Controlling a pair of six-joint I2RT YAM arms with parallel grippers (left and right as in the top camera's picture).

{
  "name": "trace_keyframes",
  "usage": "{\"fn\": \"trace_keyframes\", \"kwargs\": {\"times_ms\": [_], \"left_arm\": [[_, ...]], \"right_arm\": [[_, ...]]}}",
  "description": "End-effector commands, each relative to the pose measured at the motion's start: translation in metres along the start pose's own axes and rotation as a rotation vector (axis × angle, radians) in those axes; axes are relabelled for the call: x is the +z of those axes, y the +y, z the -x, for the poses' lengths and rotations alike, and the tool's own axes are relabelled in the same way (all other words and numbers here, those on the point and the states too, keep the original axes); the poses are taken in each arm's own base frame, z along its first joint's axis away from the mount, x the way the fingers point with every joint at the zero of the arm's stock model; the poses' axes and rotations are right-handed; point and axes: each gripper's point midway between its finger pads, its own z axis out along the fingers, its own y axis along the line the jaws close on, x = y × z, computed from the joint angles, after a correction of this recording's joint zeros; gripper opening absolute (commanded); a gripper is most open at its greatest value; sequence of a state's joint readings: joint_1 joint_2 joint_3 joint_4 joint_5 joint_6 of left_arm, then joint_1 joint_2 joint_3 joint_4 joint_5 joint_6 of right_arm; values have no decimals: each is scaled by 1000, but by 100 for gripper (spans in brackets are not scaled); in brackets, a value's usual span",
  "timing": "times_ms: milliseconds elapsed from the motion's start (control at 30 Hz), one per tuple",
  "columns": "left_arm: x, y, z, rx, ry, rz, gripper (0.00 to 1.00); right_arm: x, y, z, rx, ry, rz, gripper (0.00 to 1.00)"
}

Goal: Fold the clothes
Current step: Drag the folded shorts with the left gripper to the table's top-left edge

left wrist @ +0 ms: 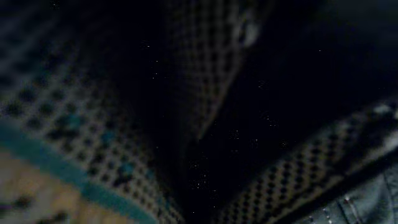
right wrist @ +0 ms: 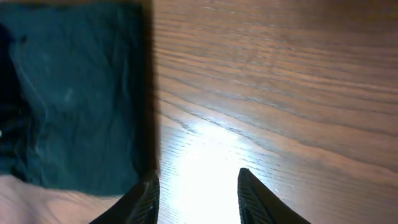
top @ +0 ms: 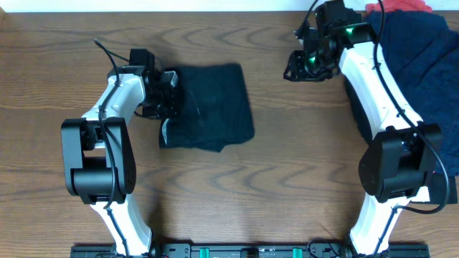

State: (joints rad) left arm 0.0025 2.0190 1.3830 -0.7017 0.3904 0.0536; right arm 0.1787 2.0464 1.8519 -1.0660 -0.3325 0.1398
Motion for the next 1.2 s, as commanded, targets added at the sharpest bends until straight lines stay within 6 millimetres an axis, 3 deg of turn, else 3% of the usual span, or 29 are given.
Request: {"fn": "trace_keyframes", "kwargs": {"times_ms": [0,167,433,633,767,900,1033,1167], "left_arm": [[1,-2,22,-145,-80,-11,6],[-9,14,63,-315,-256,2,6],[-42,94,96,-668,-504,169,6],[-61,141,120,-841,-676,143,6],[-54,169,129,-1003,-754,97,6],[-31,189,129,-1173,-779,42,6],[-9,195,126,-1247,-762,18,6],[-5,196,125,-1247,-755,22,6]], "right_arm": [[-10,2,4,-9,-18,16,38],[-10,2,2,-7,-12,14,37],[-10,2,4,-25,-20,11,38],[-10,3,10,-32,-42,15,42],[-10,3,10,-33,-44,14,43],[-10,3,9,-32,-41,14,43],[-10,2,10,-33,-45,8,44],[-10,-1,12,-34,-51,-5,44]]}}
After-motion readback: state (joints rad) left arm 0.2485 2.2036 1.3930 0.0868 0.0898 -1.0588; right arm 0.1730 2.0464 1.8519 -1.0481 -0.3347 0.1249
